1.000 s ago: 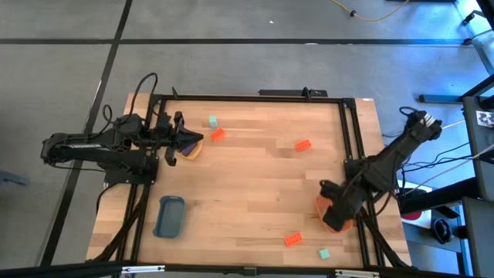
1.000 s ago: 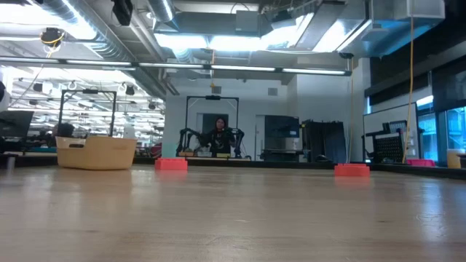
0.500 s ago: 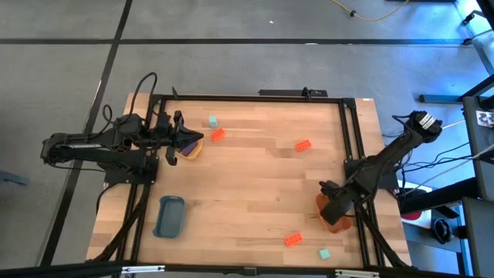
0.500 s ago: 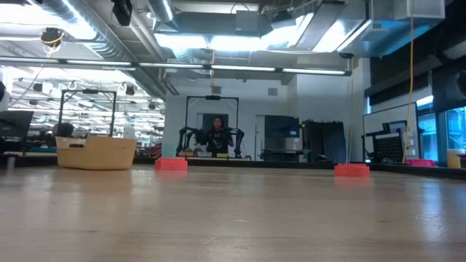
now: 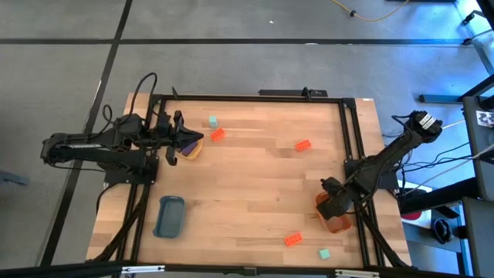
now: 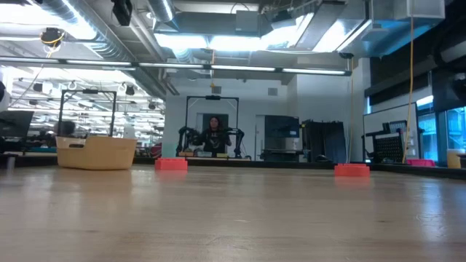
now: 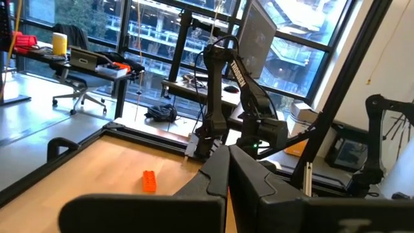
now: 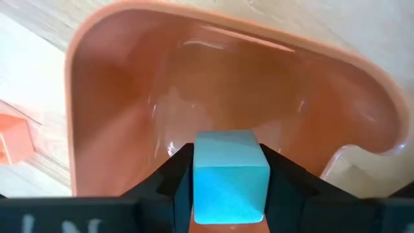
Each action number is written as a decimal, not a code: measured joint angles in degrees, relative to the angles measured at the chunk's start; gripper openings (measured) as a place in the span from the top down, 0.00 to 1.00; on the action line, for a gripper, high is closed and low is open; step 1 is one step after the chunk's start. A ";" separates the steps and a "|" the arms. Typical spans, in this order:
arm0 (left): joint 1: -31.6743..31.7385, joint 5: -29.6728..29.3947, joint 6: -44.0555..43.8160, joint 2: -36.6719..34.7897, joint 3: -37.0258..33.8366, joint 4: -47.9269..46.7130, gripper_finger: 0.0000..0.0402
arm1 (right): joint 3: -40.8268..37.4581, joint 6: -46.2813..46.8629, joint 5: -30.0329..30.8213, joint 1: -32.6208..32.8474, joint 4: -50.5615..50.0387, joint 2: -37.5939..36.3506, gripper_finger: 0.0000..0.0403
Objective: Sort & place blocks by color
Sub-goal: Put the top right light blue wooden block into the orange bin, then put the top light blue wooden block into the orange bin
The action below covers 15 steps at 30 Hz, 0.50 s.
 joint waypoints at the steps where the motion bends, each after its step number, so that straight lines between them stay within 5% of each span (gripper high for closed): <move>1: 0.00 0.00 0.00 0.02 0.00 0.00 1.00 | 0.00 0.03 0.02 0.00 -0.04 0.00 0.64; 8: 0.00 0.00 -0.03 0.02 0.00 0.00 1.00 | 0.00 0.06 0.03 0.00 -0.12 0.00 0.41; 15: 0.00 0.51 -0.07 0.02 0.00 0.00 1.00 | 2.09 -3.14 -1.06 0.00 -3.08 -0.87 0.39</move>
